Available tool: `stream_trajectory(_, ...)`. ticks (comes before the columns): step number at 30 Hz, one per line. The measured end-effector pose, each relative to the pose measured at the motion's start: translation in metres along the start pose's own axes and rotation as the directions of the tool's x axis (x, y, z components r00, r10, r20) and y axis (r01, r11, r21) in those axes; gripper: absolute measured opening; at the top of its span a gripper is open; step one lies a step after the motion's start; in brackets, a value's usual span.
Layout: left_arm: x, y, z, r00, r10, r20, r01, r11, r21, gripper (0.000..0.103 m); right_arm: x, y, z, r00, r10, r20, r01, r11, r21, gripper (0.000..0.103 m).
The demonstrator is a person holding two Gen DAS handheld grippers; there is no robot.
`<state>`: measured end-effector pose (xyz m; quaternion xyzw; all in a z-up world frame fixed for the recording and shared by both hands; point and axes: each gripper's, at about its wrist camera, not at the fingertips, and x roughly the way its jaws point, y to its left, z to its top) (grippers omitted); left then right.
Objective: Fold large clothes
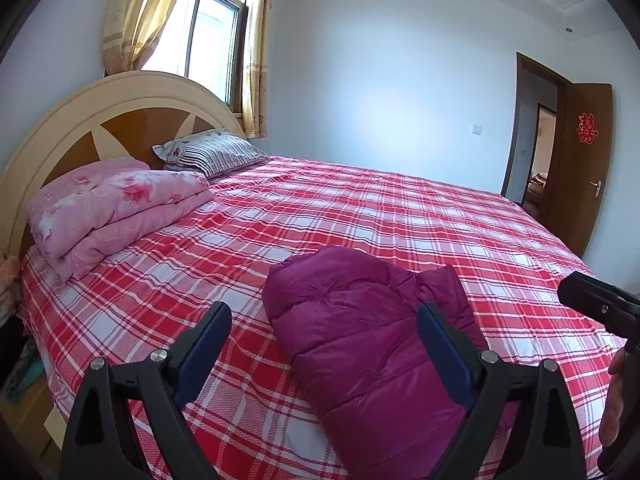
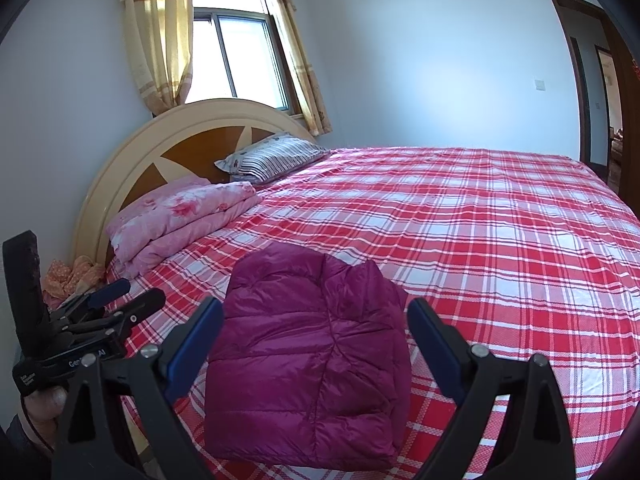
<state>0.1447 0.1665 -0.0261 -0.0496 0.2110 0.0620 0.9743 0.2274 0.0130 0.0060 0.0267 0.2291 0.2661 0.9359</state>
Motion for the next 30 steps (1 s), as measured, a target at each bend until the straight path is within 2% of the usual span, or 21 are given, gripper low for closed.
stream_trajectory(19, 0.005, 0.001, -0.002, 1.0, 0.021, -0.016, -0.021, 1.0, 0.013, 0.094, 0.003, -0.002, -0.006, 1.0, 0.001, -0.014, -0.001, 1.0, 0.01, 0.096)
stream_trajectory(24, 0.013, 0.003, -0.007, 0.998, 0.024, -0.051, -0.024, 1.0, 0.005, 0.095, 0.005, -0.002, -0.008, 1.0, 0.006, -0.027, -0.006, 1.0, 0.009, 0.096)
stream_trajectory(30, 0.019, 0.002, -0.015, 0.999, 0.022, -0.044, -0.021, 0.999, 0.027, 0.096, 0.009, -0.001, -0.012, 0.999, 0.01, -0.045, -0.009, 1.0, 0.001, 0.096)
